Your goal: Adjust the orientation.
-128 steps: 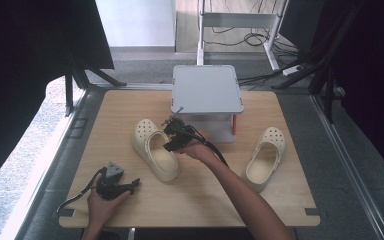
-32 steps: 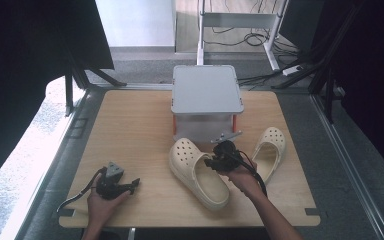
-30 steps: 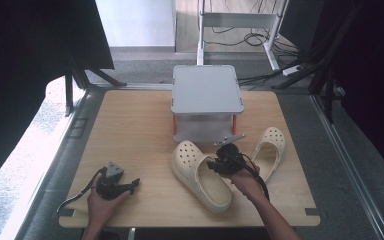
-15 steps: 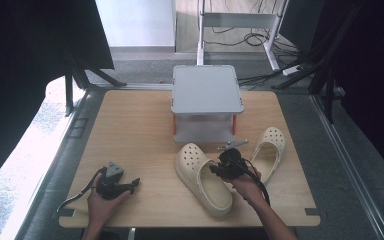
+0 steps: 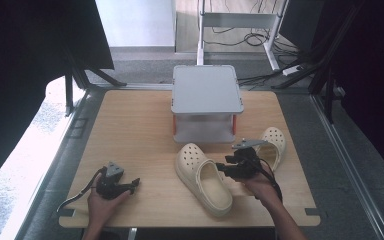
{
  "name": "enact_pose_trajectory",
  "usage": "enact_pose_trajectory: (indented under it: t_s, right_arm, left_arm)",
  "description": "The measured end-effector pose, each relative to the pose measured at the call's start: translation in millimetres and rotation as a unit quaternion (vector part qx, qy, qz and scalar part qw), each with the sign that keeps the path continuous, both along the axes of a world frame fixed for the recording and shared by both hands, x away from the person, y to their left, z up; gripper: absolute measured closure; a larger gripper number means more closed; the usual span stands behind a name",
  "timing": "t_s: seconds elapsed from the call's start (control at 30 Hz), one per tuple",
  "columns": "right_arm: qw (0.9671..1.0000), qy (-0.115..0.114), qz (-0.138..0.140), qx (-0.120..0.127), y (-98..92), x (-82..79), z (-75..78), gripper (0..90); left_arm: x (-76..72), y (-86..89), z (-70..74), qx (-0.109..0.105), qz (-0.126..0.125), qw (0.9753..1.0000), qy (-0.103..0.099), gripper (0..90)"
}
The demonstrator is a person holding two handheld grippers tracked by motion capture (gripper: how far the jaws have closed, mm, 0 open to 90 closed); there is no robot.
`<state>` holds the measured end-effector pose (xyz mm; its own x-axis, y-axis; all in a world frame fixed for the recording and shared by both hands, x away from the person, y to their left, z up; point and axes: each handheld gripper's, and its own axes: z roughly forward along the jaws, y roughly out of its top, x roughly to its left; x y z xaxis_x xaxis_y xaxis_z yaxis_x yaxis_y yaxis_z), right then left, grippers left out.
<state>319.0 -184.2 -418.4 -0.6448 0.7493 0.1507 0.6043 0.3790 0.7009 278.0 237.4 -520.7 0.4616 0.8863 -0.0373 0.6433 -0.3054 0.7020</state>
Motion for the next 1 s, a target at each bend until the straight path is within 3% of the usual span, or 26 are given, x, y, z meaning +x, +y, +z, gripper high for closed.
enact_pose_trajectory:
  t_s: [0.33,0.47,0.6,0.87,0.93,0.97,1.0]
  right_arm:
    - [0.9989,-0.013,-0.039,-0.022,-31.0,-4.7,5.7,54.4]
    - [0.9982,-0.012,-0.054,-0.024,-36.8,-3.1,3.7,61.2]
    - [0.997,-0.01,-0.067,-0.039,-31.0,-0.9,-2.0,74.3]
    - [0.9944,0.017,-0.067,-0.08,-13.0,-9.4,-32.7,88.9]
    - [0.9938,0.017,-0.07,-0.085,-13.0,-10.3,-38.5,89.7]
    - [0.9909,0.007,-0.079,-0.109,-14.2,-12.0,-47.2,90.0]
    - [0.9909,0.007,-0.079,-0.109,-14.2,-12.0,-47.2,90.0]
  left_arm:
    - [0.5,-0.5,-0.1,0.0,0.001,1.0,0.0,27.1]
    - [0.6,-0.5,0.0,0.002,0.0,1.0,0.0,27.1]
    - [0.3,-0.7,-0.1,0.001,0.001,1.0,0.0,27.1]
    - [1.1,-0.4,0.2,0.001,0.0,1.0,0.001,26.9]
    - [1.6,-0.5,0.1,0.0,-0.001,1.0,0.001,26.9]
    - [2.0,-0.6,0.1,0.0,-0.002,1.0,0.001,26.9]
    - [2.0,-0.6,0.1,0.0,-0.002,1.0,0.001,26.9]
